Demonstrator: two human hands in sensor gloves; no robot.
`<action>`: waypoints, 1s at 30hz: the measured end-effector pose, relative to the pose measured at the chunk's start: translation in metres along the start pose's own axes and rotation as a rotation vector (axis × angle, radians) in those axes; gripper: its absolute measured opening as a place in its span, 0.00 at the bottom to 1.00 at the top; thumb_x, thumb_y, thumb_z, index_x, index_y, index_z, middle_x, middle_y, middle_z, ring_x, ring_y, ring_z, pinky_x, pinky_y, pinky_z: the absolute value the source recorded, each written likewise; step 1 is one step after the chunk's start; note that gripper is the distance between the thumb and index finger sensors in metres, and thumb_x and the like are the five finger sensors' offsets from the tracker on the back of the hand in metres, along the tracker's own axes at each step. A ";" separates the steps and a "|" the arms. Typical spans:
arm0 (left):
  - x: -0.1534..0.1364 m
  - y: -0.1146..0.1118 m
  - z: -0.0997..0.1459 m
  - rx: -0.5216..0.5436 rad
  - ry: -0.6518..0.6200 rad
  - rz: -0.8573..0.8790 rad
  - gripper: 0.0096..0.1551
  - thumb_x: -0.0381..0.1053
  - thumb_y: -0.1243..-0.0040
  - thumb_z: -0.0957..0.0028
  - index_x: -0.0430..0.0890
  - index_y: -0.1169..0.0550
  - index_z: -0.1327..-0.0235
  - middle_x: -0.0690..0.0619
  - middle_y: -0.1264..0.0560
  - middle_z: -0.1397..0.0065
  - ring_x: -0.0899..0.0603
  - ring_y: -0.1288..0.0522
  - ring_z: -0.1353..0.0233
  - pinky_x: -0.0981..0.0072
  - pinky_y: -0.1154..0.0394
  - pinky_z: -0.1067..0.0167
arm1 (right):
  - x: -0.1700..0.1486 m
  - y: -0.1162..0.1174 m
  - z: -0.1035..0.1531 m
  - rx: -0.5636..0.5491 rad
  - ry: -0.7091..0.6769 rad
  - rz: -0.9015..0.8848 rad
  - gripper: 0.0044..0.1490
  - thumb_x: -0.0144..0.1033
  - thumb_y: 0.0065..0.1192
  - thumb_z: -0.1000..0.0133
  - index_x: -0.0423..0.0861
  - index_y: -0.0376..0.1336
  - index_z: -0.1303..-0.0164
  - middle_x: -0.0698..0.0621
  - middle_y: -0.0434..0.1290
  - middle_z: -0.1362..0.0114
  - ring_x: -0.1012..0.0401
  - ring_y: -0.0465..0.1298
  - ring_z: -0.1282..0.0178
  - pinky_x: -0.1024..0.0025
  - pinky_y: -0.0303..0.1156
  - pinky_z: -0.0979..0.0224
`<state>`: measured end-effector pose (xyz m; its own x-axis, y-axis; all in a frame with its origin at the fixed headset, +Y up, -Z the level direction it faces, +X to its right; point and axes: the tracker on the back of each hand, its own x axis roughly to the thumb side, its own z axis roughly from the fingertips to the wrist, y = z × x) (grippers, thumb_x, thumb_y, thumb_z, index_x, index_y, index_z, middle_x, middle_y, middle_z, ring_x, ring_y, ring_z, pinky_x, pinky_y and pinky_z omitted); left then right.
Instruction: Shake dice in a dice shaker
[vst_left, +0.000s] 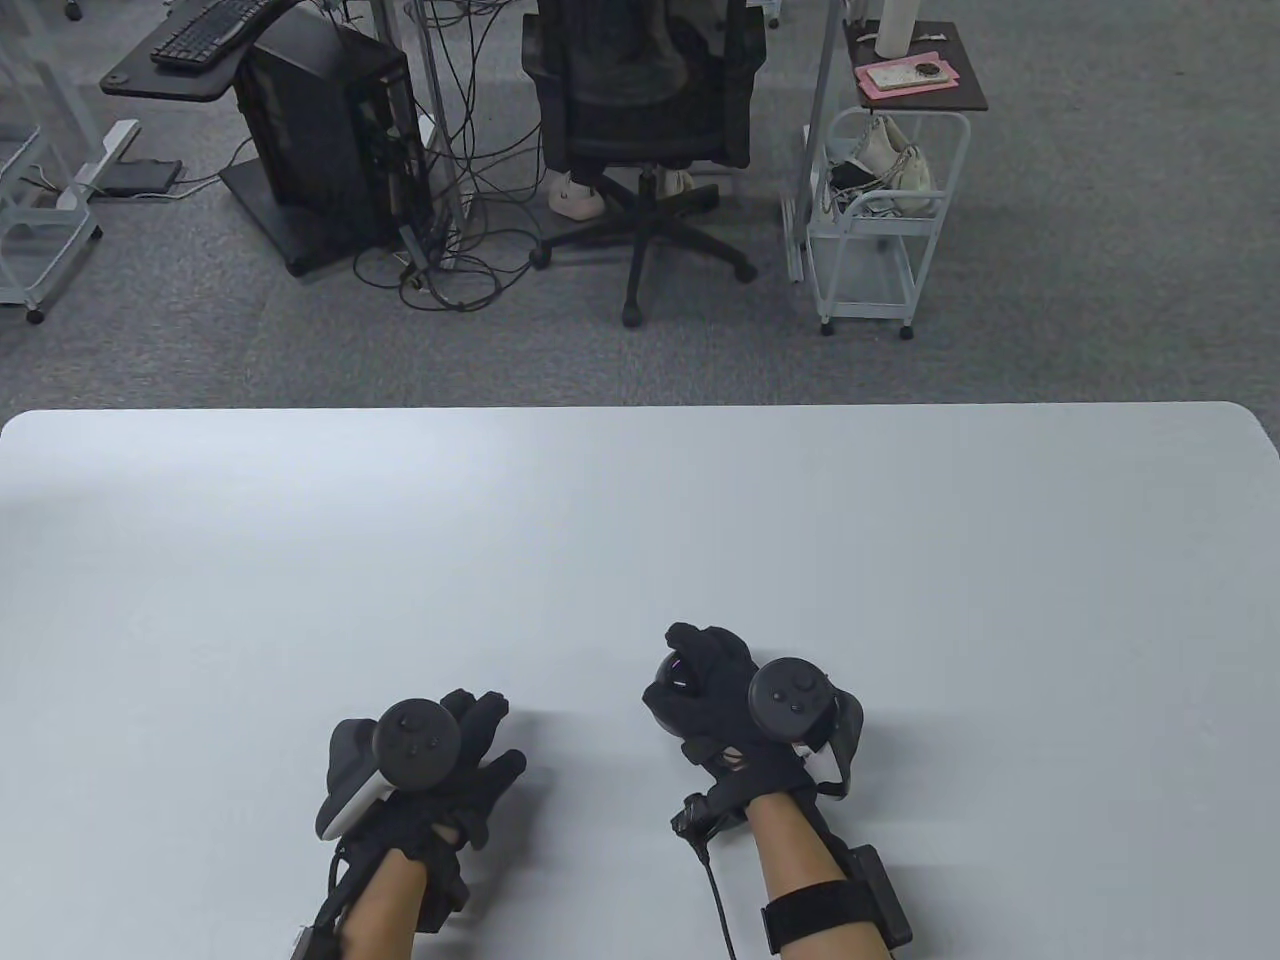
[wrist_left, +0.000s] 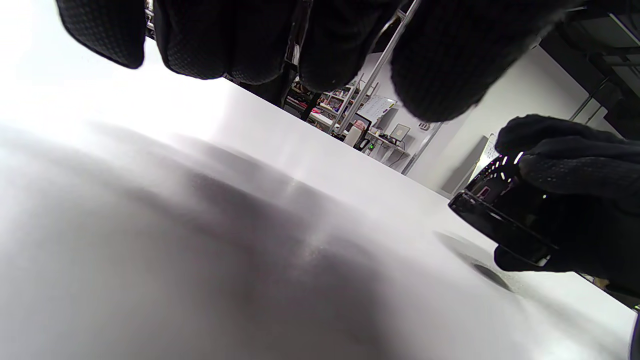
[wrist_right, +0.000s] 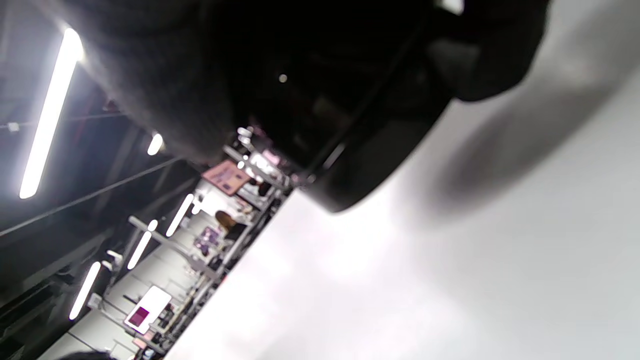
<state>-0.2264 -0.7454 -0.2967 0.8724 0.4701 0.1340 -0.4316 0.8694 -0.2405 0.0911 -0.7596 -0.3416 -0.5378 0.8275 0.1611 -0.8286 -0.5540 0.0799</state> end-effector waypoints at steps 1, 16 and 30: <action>0.000 0.000 0.000 0.002 -0.001 0.000 0.40 0.63 0.41 0.44 0.50 0.37 0.21 0.34 0.41 0.19 0.25 0.41 0.22 0.28 0.38 0.33 | 0.005 -0.004 0.001 -0.021 -0.028 -0.024 0.39 0.49 0.74 0.40 0.60 0.56 0.21 0.36 0.51 0.17 0.31 0.56 0.21 0.29 0.70 0.33; 0.000 -0.002 -0.001 0.003 -0.008 -0.007 0.40 0.63 0.41 0.44 0.50 0.37 0.21 0.34 0.41 0.19 0.25 0.41 0.22 0.28 0.38 0.33 | 0.004 0.002 0.005 -0.016 -0.052 -0.033 0.41 0.50 0.73 0.40 0.59 0.55 0.20 0.35 0.52 0.18 0.31 0.58 0.21 0.30 0.72 0.34; 0.000 -0.008 -0.006 -0.021 0.037 -0.075 0.40 0.63 0.40 0.44 0.50 0.37 0.21 0.34 0.41 0.19 0.25 0.41 0.22 0.28 0.39 0.33 | 0.004 0.006 0.009 0.034 -0.057 0.010 0.42 0.49 0.72 0.40 0.57 0.54 0.19 0.34 0.50 0.18 0.31 0.56 0.21 0.29 0.70 0.33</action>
<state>-0.2218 -0.7532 -0.3002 0.9099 0.3980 0.1171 -0.3606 0.8983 -0.2509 0.0852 -0.7601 -0.3318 -0.5358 0.8158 0.2177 -0.8169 -0.5661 0.1107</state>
